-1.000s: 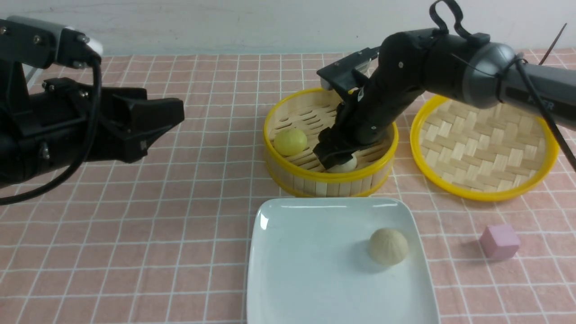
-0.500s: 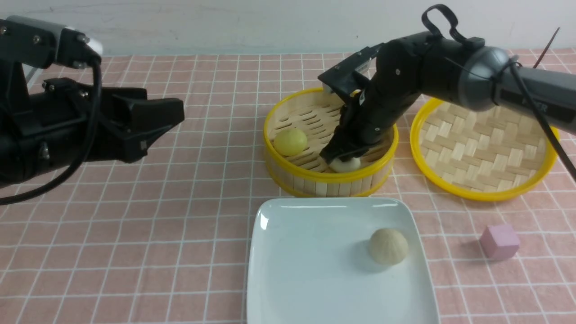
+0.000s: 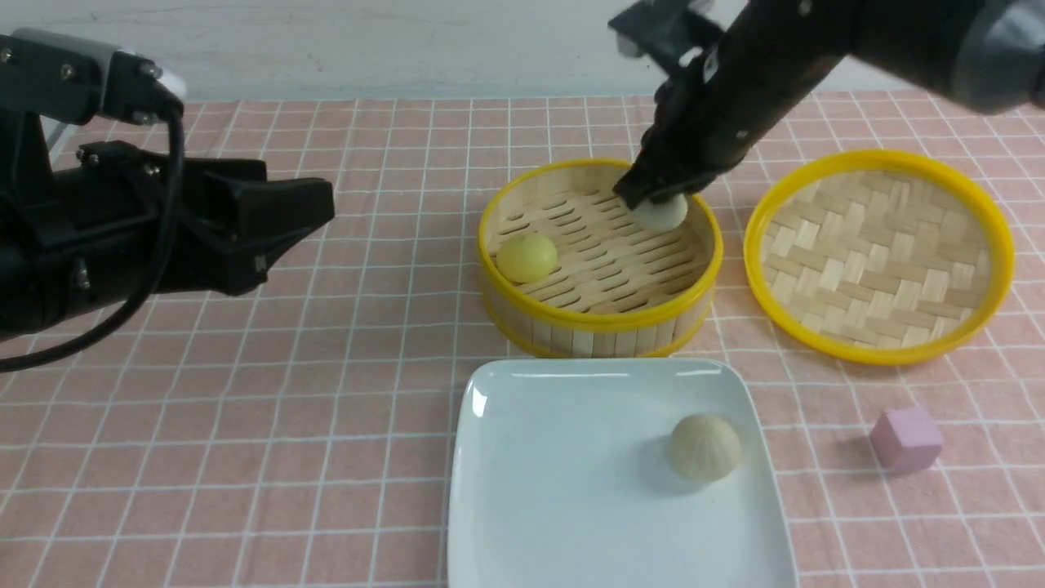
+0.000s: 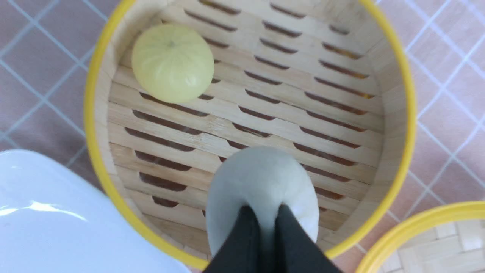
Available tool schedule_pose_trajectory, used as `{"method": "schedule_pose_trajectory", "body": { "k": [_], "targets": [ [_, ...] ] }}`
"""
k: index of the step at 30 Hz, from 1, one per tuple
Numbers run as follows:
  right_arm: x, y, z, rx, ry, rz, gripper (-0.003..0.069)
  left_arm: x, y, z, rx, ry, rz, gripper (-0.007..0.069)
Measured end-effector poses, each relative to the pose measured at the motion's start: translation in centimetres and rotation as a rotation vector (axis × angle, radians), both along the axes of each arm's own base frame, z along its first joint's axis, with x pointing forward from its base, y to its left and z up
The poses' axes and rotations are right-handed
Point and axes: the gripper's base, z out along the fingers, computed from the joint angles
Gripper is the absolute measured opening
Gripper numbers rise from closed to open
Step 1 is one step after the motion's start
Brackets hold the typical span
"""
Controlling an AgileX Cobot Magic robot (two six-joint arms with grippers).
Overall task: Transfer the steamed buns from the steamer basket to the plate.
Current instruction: Use the right arm to put the steamed stuffed bun into the plate
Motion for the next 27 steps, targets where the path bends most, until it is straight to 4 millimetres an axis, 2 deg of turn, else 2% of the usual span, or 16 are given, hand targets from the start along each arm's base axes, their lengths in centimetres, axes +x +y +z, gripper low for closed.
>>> {"method": "schedule_pose_trajectory", "body": {
  "k": [3,7,12,23,27],
  "targets": [
    [-2.2,-1.0,3.0,0.006,0.014,0.006,0.0025,0.0,0.0,0.0,0.0,0.0,0.0,0.0489],
    [-4.2,-1.9,4.6,-0.014,0.073,0.014,0.0025,0.0,0.0,0.0,0.0,0.0,0.0,0.0489],
    [-5.4,-1.9,5.0,0.01,0.149,0.033,0.0025,0.0,0.0,0.0,0.0,0.0,0.0,0.0489],
    [-6.1,-0.8,5.2,0.147,0.224,0.067,0.0025,0.0,0.0,0.0,0.003,-0.002,0.002,0.0489],
    [-6.3,-0.4,4.5,0.185,0.28,0.063,0.0025,0.0,0.0,0.0,0.003,-0.002,0.003,0.0489]
  ]
}}
